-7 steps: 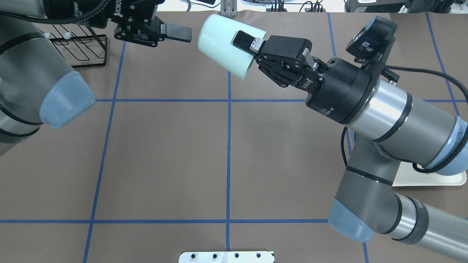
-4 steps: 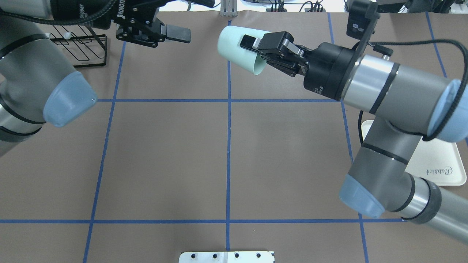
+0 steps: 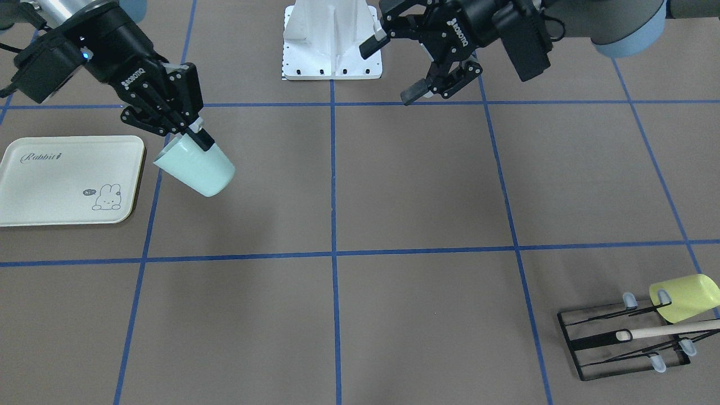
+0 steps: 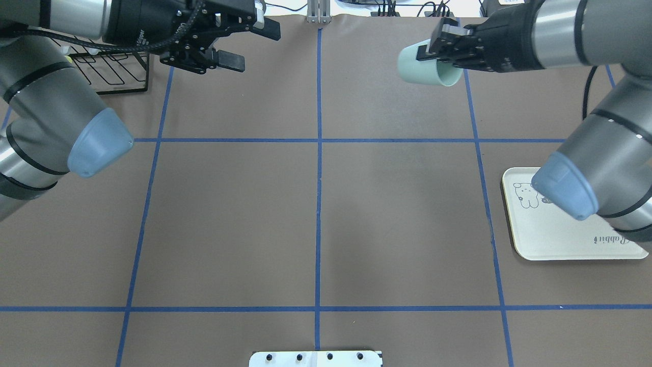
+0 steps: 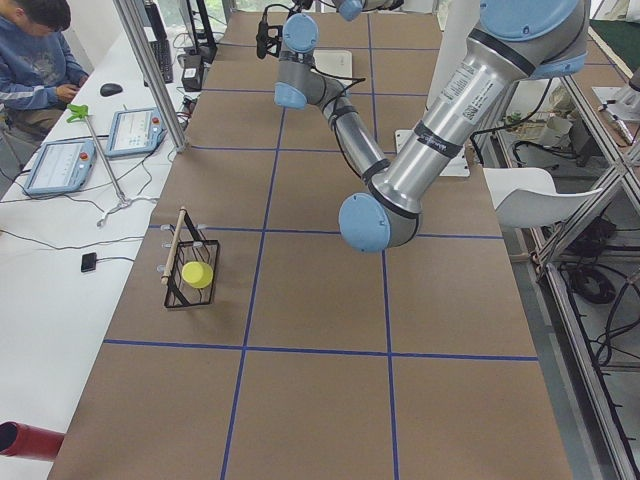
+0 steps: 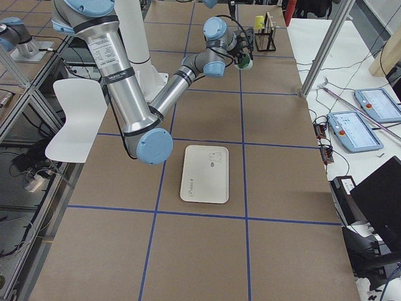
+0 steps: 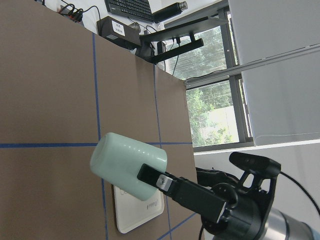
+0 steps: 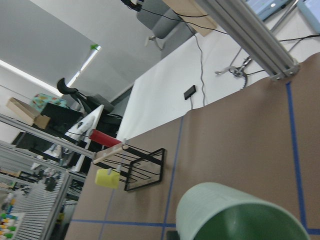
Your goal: Left arm grabs green cup and hands to right arm on tray
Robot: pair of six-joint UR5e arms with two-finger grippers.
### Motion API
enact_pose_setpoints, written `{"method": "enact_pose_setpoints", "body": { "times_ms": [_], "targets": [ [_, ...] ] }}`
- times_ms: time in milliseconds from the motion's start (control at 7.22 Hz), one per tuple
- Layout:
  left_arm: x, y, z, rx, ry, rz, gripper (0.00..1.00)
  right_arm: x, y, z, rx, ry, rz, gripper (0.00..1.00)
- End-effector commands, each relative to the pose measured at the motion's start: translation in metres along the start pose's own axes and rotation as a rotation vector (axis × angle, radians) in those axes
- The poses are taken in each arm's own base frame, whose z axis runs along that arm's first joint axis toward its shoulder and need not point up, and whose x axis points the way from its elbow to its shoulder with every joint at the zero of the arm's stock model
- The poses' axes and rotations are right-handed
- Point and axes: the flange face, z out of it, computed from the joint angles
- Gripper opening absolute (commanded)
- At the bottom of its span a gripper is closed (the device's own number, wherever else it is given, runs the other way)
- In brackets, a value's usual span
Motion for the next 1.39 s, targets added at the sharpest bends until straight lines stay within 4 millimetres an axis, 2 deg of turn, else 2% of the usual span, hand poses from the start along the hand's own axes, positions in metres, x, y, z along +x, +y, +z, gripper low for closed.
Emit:
{"method": "enact_pose_setpoints", "body": {
  "times_ms": [0,139,416,554,693,831,970,1108,1247],
  "targets": [
    [-0.057,-0.026,-0.008,0.024,-0.224,0.067,1.0,0.039,-0.004,-0.013,-0.053,0.186,-0.046,0.0],
    [-0.108,-0.033,-0.025,0.023,-0.313,0.12,1.0,0.051,0.0,-0.018,-0.086,0.269,-0.076,0.0],
    [-0.185,-0.05,-0.073,-0.011,-0.48,0.274,1.0,0.076,0.005,-0.037,-0.175,0.417,-0.186,0.0],
    [-0.227,-0.049,-0.096,-0.048,-0.547,0.328,1.0,0.091,0.001,-0.042,-0.229,0.488,-0.237,0.0],
    [-0.269,-0.049,-0.142,-0.054,-0.609,0.391,1.0,0.12,0.005,-0.045,-0.285,0.539,-0.286,0.0],
    [-0.308,-0.038,-0.176,-0.09,-0.654,0.448,1.0,0.146,0.011,-0.052,-0.319,0.563,-0.316,0.0],
    [-0.343,-0.025,-0.203,-0.126,-0.689,0.459,1.0,0.162,0.016,-0.054,-0.355,0.573,-0.354,0.0],
    [-0.376,-0.008,-0.229,-0.148,-0.736,0.393,1.0,0.177,0.021,-0.054,-0.39,0.582,-0.386,0.0],
    [-0.399,-0.004,-0.254,-0.156,-0.788,0.338,1.0,0.189,0.022,-0.058,-0.41,0.591,-0.409,0.0]
  ]
}}
